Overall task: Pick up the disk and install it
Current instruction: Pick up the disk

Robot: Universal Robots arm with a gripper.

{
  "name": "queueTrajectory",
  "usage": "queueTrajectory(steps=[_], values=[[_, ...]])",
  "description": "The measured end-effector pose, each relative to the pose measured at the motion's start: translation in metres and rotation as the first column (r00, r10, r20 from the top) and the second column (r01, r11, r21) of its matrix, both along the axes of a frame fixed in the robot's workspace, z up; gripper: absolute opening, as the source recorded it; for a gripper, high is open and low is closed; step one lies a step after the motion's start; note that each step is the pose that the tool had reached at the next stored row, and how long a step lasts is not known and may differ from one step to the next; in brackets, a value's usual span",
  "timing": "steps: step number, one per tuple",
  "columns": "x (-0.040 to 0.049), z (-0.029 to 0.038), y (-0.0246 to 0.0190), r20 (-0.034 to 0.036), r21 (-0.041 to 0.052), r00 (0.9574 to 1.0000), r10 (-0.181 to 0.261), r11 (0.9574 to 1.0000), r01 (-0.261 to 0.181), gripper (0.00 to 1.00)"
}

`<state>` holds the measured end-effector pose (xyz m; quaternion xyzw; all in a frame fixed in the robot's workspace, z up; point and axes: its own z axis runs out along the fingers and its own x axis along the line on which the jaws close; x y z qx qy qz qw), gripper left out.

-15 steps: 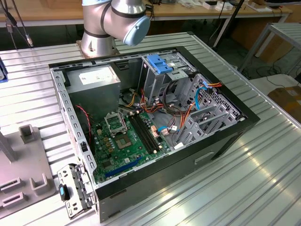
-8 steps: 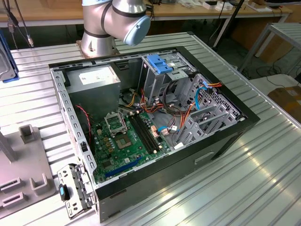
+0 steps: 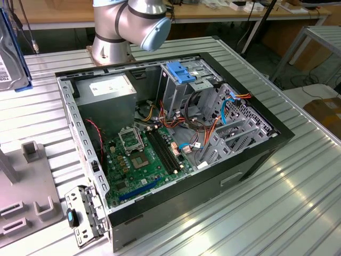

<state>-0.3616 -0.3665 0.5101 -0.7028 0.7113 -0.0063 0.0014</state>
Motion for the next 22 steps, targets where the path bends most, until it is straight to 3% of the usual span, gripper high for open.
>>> queueTrajectory(steps=[4, 9, 13, 18, 20, 22], values=[[0.0154, -0.0001, 0.0, 0.0, 0.0, 1.0, 0.0, 1.0, 0.0, 0.37], [0.0278, -0.0002, 0.0, -0.0001, 0.0, 1.0, 0.0, 1.0, 0.0, 0.37], [0.0484, -0.0003, 0.0, 0.0, 0.0, 1.0, 0.0, 1.0, 0.0, 0.37], [0.0646, -0.0004, 0.0, 0.0, 0.0, 1.0, 0.0, 1.0, 0.0, 0.37], [0.0787, -0.0005, 0.0, 0.0, 0.0, 1.0, 0.0, 1.0, 0.0, 0.37], [0.0837, -0.0005, 0.0, -0.0001, 0.0, 1.0, 0.0, 1.0, 0.0, 0.37]])
